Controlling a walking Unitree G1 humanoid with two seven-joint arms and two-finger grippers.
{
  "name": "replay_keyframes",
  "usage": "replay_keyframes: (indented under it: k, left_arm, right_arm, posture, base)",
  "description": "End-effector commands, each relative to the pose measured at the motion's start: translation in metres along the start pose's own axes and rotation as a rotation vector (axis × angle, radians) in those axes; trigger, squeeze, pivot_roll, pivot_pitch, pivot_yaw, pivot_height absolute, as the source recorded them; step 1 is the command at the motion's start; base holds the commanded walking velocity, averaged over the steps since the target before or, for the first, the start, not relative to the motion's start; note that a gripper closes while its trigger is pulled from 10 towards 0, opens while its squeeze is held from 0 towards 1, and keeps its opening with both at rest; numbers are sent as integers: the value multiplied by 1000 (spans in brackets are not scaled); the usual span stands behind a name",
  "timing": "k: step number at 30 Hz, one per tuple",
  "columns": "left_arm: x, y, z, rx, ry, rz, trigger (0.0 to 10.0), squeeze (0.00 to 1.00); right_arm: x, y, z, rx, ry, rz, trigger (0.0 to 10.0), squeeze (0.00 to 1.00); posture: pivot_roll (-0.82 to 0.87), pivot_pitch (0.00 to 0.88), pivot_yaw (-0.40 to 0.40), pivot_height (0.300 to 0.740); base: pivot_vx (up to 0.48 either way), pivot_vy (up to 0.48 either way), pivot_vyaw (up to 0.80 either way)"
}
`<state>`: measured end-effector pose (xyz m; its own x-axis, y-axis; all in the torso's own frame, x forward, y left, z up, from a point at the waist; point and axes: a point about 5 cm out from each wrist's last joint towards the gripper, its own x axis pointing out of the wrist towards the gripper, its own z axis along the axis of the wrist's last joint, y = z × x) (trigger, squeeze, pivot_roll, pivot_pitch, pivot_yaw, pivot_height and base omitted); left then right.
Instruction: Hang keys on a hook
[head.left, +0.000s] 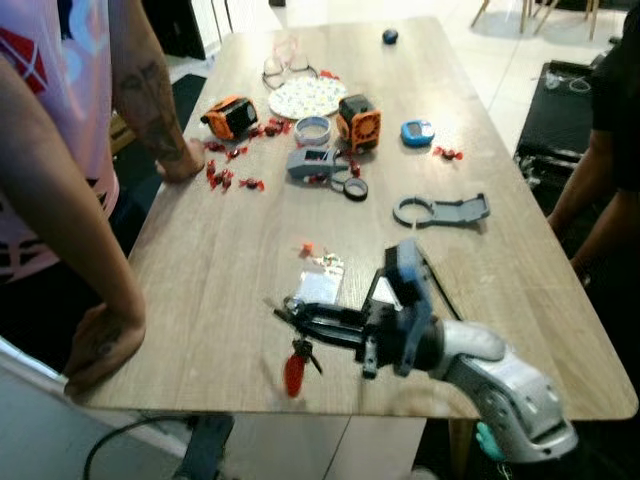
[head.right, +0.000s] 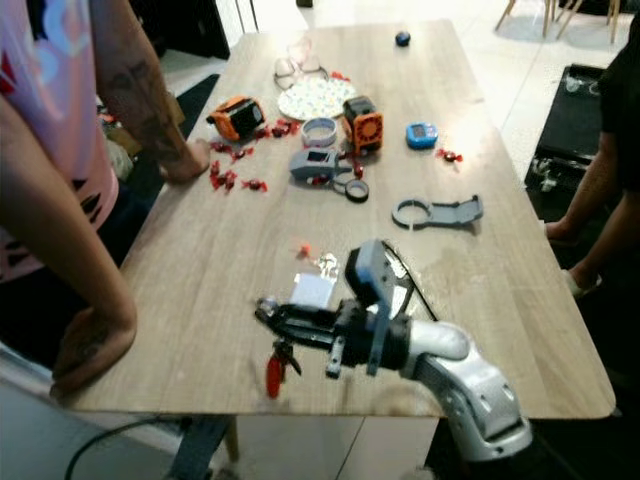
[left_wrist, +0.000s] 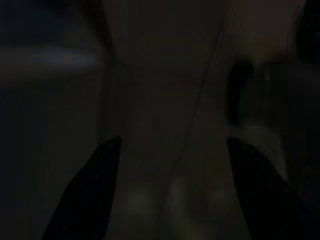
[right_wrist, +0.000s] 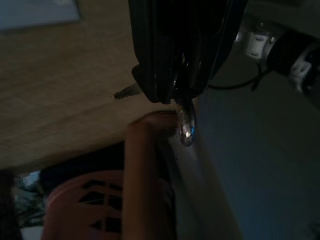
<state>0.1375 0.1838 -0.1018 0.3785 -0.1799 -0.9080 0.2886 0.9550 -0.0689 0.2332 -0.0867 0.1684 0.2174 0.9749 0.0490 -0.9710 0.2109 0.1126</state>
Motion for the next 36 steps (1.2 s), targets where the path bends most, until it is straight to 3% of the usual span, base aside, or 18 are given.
replay_keyframes:
  k: [1, 8, 30, 36]
  left_arm:
    - [-1, 5, 4, -4, -9, 15, 10000, 0]
    - [-1, 6, 3, -15, -11, 18, 10000, 0]
    - [-1, 5, 3, -65, -21, 8, 10000, 0]
    - [-1, 5, 0, -44, 1, 14, 10000, 0]
  right_arm:
    - [1, -1, 2, -18, 1, 6, 10000, 0]
    - [2, -1, 0, -29, 19, 7, 10000, 0]
    - [6, -9, -2, -50, 23, -51, 10000, 0]
    - [6, -9, -2, -45, 18, -54, 10000, 0]
  posture:
    - [-200, 78, 140, 740]
    - [-200, 80, 141, 740]
    - [-201, 74, 144, 740]
    - [-201, 74, 144, 740]
  base:
    - [0, 0, 675]
    - [0, 0, 675]
    - [0, 0, 0]
    - [-88, 0, 0]
